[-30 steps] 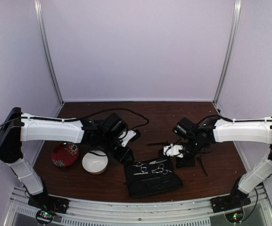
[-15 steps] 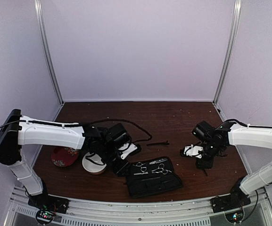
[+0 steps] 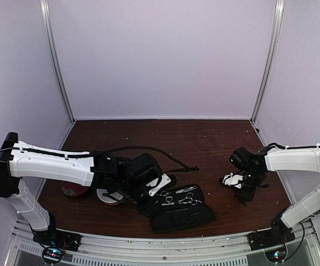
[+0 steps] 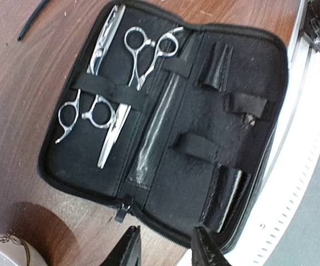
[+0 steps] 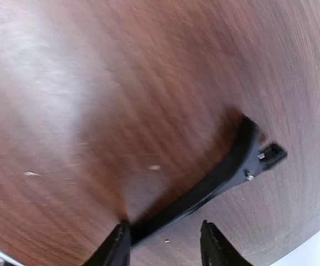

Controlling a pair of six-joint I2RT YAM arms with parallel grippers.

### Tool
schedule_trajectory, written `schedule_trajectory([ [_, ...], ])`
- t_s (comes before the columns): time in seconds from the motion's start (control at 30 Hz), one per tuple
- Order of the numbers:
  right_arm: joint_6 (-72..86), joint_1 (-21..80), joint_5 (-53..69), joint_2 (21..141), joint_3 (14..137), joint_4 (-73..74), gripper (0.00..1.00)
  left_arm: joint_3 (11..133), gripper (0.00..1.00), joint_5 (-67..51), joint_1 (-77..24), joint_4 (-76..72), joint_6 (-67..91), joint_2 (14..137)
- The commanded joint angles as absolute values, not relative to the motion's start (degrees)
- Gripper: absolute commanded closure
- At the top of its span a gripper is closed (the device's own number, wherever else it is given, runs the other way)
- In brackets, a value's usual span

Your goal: Sort the hair-cutting tools

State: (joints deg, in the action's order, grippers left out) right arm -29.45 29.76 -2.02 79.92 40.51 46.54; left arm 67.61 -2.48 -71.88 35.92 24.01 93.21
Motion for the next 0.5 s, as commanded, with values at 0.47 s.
schedule_trajectory([
  [0.47,-36.23,28.38,10.96,72.31,46.98,53.79,1.0,62.21,0.66,0.67,-73.28,17.59,8.45,85.22],
])
